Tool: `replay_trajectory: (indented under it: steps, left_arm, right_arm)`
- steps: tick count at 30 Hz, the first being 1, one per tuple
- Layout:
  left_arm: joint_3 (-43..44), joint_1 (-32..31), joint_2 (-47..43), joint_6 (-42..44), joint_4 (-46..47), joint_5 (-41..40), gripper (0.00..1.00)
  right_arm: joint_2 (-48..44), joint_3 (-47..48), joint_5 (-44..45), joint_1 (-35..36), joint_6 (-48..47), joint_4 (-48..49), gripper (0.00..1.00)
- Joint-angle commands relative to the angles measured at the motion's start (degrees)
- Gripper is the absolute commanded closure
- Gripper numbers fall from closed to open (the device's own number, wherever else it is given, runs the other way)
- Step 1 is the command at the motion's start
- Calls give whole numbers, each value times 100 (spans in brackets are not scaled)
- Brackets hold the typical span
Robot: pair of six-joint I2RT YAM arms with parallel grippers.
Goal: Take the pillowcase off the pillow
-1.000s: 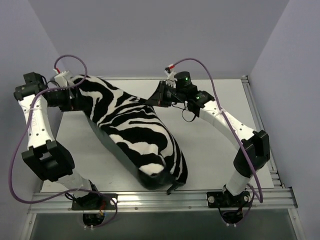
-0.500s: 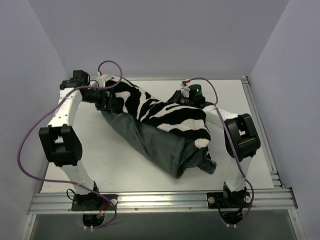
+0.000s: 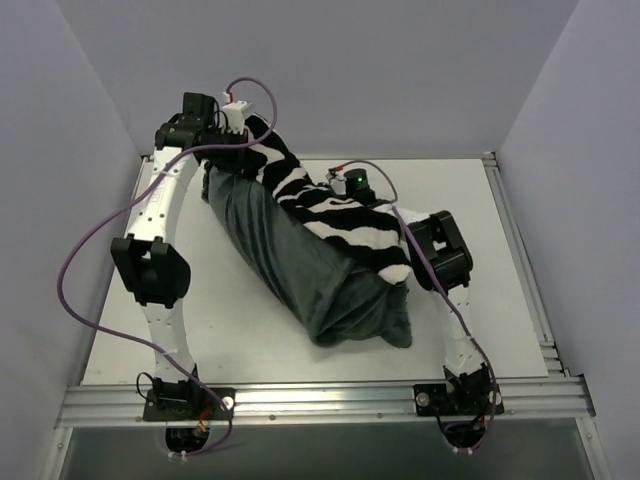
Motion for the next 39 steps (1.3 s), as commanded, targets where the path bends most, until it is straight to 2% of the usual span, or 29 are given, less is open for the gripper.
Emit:
replay_trajectory:
  steps: [1,2,3,4,5,6,7,8,9,10,11,12,13,14,15,17,18,21,22,24,27,28,31,32,34,37,39]
  left_arm:
    - [1521,-188,369,-32,102,-835,98]
    - [1735,-223,492,-41,48,-932,98]
    - [1885,-293,511,-32,22,-1002,98]
    - [1982,-319,467,-24,39,-1099,98]
    - [2000,-354,406,-24,91,-1161,98]
    - [1957,-424,353,29,153,-1222,98]
    - [1896,-460,274,64,301,-1406,98]
    - [1791,-512,265,99,346,-1512,98]
    - [1764,-574,291,169,373,-1609,98]
    - [1746,-574,387,170,382,-1714,98]
    - [1737,-575,458,152,373,-1715,98]
    - [1737,-575,537,135,347,-1741,98]
    - [1728,-583,694,152,321,-1759,98]
    - [1719,-601,774,170,312,-1750,98]
    - [1685,-610,836,266,311,-1698,98]
    - [1702,-706,1011,380,285,-1566,93]
    - [1780,-767,1047,511,224,-1522,90]
    - [1973,-1092,1021,776,23,-1075,64]
    - [2009,-1276,969,855,-31,-865,35]
    - [2079,-1444,750,882,-128,-328,5]
    - [2246,-1524,494,479,-163,129,6]
    - [2595,-1506,459,390,-224,105,6]
    - [3194,-1156,257,118,-514,34,6]
    - [3118,-780,126,74,-550,130,6]
    - [2767,-366,-366,178,-664,254,6]
    - [1652,452,-1104,704,-883,9,6]
    - [572,1004,-1717,1223,-928,-10,6]
  right_arm:
    - [135,647,-1049,1303,1816,2057,71]
    - [170,560,-1111,1364,2501,2908,64]
    - [223,498,-1137,1374,3238,4726,58]
    - [389,463,-1129,1339,4638,5536,52]
    - [477,410,-1085,1269,5270,6963,37]
    - [591,201,-1033,1164,5772,7482,24]
    - [593,25,-980,841,6229,7774,5]
    - [523,-595,-962,638,6164,7803,0]
    - [139,-984,-918,409,5850,7421,0]
    - [-134,-1353,-779,-37,4533,6799,0]
    - [-494,-1653,-647,-241,3598,4713,0]
    - [-1219,-1751,-454,-417,2484,3178,0]
    - [-1523,-1474,-130,-628,1185,1527,0]
    - [-1752,-1036,1030,-647,-1195,-1543,0]
    - [-1946,-231,1599,-630,-1924,-2540,0]
    - [-2087,57,2321,-700,-2596,-3661,0]
    - [-2236,119,2604,-718,-2703,-3849,0]
    - [-2457,304,3571,-744,-3038,-4448,0]
    - [-2536,235,3695,-744,-3030,-4466,0]
    - [-2878,59,3898,-744,-2872,-4361,0]
    - [-3353,-249,4126,-561,-2687,-4167,0]
    - [-3449,-267,4266,-447,-2687,-4246,0]
    - [-3836,-345,4812,264,-2582,-4378,0]
    - [-4011,-564,4812,440,-2468,-4326,0]
    - [-4127,-933,4664,889,-2101,-4098,0]
    - [-4163,-1636,4760,1399,-1800,-3905,0]
    - [-4057,-2101,4646,1514,-1668,-3694,0]
